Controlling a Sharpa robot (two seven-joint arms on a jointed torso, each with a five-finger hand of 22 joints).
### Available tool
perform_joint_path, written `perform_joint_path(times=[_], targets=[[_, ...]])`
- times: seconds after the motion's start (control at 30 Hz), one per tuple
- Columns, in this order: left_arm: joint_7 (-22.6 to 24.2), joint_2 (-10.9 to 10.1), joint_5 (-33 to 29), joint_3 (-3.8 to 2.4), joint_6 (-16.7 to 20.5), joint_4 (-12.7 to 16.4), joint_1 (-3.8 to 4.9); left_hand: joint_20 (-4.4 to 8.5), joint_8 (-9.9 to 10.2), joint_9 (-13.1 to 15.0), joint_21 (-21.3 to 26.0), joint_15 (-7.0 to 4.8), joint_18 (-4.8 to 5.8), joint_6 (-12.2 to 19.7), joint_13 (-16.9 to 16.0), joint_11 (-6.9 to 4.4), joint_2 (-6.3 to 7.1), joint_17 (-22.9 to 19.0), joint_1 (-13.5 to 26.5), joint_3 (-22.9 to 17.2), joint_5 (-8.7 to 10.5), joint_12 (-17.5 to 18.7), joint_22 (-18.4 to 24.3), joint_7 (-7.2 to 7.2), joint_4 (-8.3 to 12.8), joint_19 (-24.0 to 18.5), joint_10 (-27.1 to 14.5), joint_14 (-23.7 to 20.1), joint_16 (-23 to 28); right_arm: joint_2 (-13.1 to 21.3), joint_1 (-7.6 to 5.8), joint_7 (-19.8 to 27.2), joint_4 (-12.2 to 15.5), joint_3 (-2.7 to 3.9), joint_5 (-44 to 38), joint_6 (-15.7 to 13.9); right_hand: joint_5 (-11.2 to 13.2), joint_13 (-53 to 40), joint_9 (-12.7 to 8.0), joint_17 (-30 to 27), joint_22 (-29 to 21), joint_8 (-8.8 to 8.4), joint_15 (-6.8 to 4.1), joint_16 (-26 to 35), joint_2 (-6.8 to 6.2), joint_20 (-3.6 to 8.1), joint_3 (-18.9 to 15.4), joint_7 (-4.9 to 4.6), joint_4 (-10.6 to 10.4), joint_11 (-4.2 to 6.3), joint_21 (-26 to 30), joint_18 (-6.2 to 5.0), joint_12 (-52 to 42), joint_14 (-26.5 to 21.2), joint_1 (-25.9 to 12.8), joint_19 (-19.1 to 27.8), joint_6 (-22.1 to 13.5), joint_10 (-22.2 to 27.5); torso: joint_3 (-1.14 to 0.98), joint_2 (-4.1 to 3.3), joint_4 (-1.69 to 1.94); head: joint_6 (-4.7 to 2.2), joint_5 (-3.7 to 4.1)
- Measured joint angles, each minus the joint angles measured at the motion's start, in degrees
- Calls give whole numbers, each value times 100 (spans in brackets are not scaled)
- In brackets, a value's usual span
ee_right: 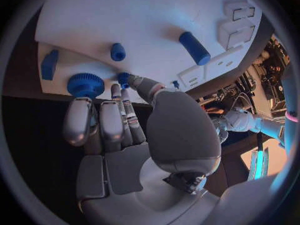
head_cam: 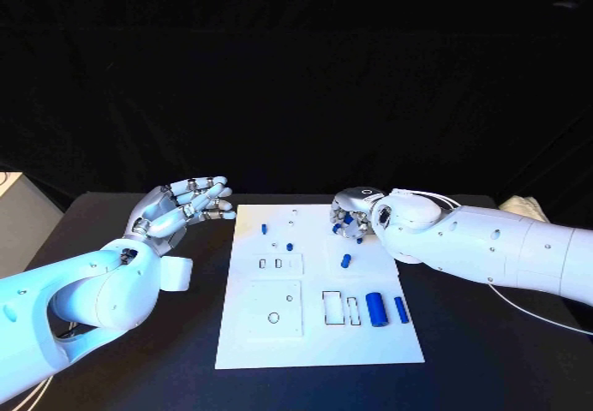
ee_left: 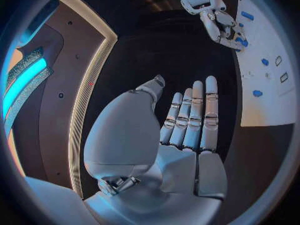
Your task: Assemble the parts on the task board
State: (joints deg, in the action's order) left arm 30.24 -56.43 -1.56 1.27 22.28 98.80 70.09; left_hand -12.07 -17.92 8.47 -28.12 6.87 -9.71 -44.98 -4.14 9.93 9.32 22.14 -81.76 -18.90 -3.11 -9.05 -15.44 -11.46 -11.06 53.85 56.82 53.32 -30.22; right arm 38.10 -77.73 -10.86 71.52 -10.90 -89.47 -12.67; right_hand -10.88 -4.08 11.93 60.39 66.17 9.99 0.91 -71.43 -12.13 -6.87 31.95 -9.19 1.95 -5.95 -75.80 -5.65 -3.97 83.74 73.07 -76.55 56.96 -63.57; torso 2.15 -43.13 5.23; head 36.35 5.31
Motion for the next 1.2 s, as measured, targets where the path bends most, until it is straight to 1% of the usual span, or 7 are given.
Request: perform_joint_path(times=[0.23, 0.3, 0.57, 0.63, 0.77, 1.0, 1.2], targets=[[0, -2, -6, 0, -2, 2, 0, 0, 0, 0, 0, 20, 0, 0, 0, 21, 0, 8, 0, 0, 0, 0, -5, 0, 0, 0, -21, -20, -21, -19, 13, 5, -42, 2, 27, -9, -34, -2, 72, 141, 187, 88, 0, -153, 45, -18, 79, -4, -79, 27, -107, -3, -36, 0, -45, -85, 116, -171, 11, -26, 29, 7, -9], [-1, -3, -7, 0, -3, 2, 0, 0, 0, 0, 0, 20, 1, 0, 0, 22, 0, 8, 0, 0, 0, 0, -5, 0, 0, 0, -21, -20, -22, -22, 13, 8, -42, 5, 42, -21, -34, -8, 102, 183, 259, 133, 0, -198, 45, 10, 123, 33, -100, 42, -161, 84, -35, 0, -45, -113, 155, -248, 14, -34, 31, 10, -2], [-7, -3, -9, 0, -4, -3, 1, 0, 0, -1, -26, 1, 1, 0, 0, 21, -24, 14, 23, 0, 0, 0, -16, 0, 0, 0, -21, -40, -43, -14, 16, 11, -24, 5, 75, -166, 147, -43, 337, 296, 641, 376, -94, -339, 168, 93, 351, 140, -61, 142, -401, 83, -134, 30, 78, -321, 414, -659, 18, -53, 31, 23, 4], [-9, -3, -9, 0, -4, -5, 1, 0, 0, -1, -26, 1, 0, 0, 0, 22, -24, 14, 23, 0, 0, 0, -16, 0, 0, 0, -21, -40, -43, -6, 21, 7, -13, 1, 75, -244, 168, -50, 415, 306, 721, 447, -137, -366, 204, 104, 398, 170, -13, 96, -441, 171, -174, 29, 116, -350, 474, -706, 18, -57, 32, 18, 4], [-13, -4, -10, 0, -5, -11, 1, 0, 0, -1, -26, 1, 1, 0, 0, 22, -24, 14, 23, 0, 0, 0, -16, 0, 0, 0, -21, -40, -43, 10, 26, -34, 36, 0, 59, -446, 201, -50, 535, 318, 816, 554, -145, -375, 234, 153, 439, 188, 74, 69, -503, 171, -200, 20, 147, -399, 491, -732, 19, -65, 34, 3, 8], [-20, -4, -11, -1, -8, -33, 1, 0, 0, -1, -26, 1, 1, 0, 1, 22, -24, 14, 23, 0, 0, 0, -16, 0, 0, 1, -21, -40, -43, 7, 26, -184, 133, 25, -2, -882, 215, -50, 618, 323, 869, 577, -144, -395, 217, 154, 467, 189, 138, 69, -506, 171, -199, 20, 178, -399, 492, -732, 26, -74, 36, -15, 20], [-25, 2, -11, -1, -11, -47, 3, -1, 0, -1, -51, 1, 1, 0, 0, 22, -24, 23, 23, 0, 0, 0, -32, 0, 0, 1, -20, -40, -66, -133, 14, -317, 104, 61, -58, -1184, 227, -50, 649, 334, 869, 579, -144, -418, 210, 153, 474, 185, 176, 69, -506, 171, -198, 19, 199, -399, 487, -732, 30, -87, 47, -69, 49]])
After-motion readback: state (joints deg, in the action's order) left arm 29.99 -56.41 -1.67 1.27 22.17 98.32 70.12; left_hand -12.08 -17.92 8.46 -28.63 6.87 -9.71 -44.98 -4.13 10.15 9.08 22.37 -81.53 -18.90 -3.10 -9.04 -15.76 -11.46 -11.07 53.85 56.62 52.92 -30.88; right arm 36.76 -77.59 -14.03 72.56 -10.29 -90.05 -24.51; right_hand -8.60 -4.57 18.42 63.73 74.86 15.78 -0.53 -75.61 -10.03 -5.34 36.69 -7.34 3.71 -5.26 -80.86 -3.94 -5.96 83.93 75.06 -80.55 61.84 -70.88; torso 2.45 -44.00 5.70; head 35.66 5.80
